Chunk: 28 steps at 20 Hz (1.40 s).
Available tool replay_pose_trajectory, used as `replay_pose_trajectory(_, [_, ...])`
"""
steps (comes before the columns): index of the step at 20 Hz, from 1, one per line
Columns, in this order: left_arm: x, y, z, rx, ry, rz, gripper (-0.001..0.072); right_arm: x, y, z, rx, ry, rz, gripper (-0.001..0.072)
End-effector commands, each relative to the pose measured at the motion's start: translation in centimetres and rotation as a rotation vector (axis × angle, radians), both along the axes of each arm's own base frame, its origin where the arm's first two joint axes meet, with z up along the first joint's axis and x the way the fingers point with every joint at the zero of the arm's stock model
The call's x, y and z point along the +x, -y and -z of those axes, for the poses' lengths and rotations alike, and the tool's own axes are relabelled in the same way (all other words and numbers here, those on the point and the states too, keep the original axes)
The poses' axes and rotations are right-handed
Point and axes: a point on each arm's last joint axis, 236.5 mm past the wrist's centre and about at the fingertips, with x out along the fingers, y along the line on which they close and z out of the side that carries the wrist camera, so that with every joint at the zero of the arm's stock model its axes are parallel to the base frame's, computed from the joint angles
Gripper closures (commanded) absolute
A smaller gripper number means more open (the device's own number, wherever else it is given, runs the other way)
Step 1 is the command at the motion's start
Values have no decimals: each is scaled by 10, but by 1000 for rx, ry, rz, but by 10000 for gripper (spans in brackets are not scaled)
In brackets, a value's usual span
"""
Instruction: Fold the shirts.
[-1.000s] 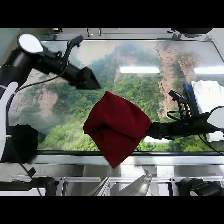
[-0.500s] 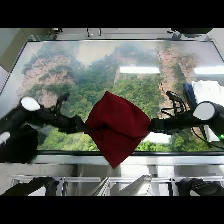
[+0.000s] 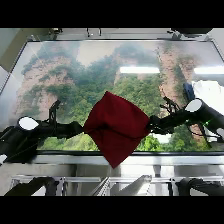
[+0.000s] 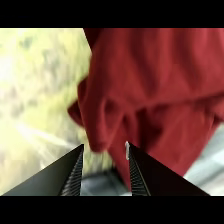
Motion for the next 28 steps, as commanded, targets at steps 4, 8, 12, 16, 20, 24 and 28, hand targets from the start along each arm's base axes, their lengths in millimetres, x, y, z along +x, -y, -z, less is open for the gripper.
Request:
replay_pose_trajectory(4, [17,-7,-2,12,62,-67,414,17,-28,5,160,21,21,290])
replay_pose_trajectory(8, [11,-6,14,13,-3,-61,414,10,-30,2,176,23,-25,290])
replay_pose_trajectory(12, [5,8,29,-56,-81,-47,414,5,-21,-8,217,7,-54,289])
replay_pose_trajectory(16, [12,27,16,-160,-40,-25,415,1,-2,-28,292,-23,-68,290])
replay_pose_trajectory(20, [13,27,16,-158,-33,-23,681,-2,29,-19,244,-44,-49,289])
replay_pose_trajectory(24, [13,27,16,-158,-34,-23,681,2,40,-2,172,-25,-22,289])
replay_pose_trajectory(28, [13,27,16,-158,-34,-23,681,7,37,8,144,-2,-7,289])
